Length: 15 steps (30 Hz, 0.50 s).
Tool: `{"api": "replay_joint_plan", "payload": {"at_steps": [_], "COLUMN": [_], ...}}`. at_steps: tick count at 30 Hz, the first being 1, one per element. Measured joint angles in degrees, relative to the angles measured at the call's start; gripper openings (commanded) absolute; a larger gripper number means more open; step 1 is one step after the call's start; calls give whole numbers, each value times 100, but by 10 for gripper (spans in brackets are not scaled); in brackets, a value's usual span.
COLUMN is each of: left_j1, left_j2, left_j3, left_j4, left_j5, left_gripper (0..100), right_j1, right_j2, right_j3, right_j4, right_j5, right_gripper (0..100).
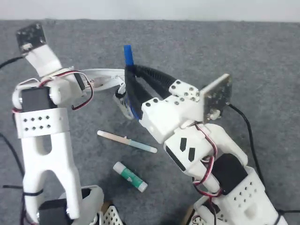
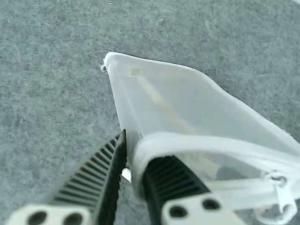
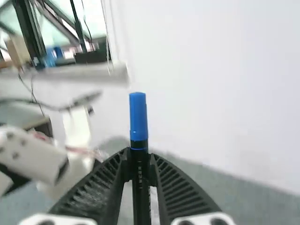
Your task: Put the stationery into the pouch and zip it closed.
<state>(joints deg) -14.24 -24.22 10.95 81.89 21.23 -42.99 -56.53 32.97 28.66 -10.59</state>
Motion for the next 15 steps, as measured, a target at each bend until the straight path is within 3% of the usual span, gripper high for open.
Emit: {"api": "replay_joint_plan", "payload": {"at_steps": [8,15], "left_j1": [0,0], "left_j2": [0,0], "left_j3": [0,0], "left_j4": [0,0], "left_j5": [-9,-9], "left_gripper": [10,10], "right_j1": [-44,-149], "right_j2": [26,1029], "right_j3": [325,695], "right_j4": [-1468,-3297], "right_j5": [0,0], "right_gripper": [6,6]}}
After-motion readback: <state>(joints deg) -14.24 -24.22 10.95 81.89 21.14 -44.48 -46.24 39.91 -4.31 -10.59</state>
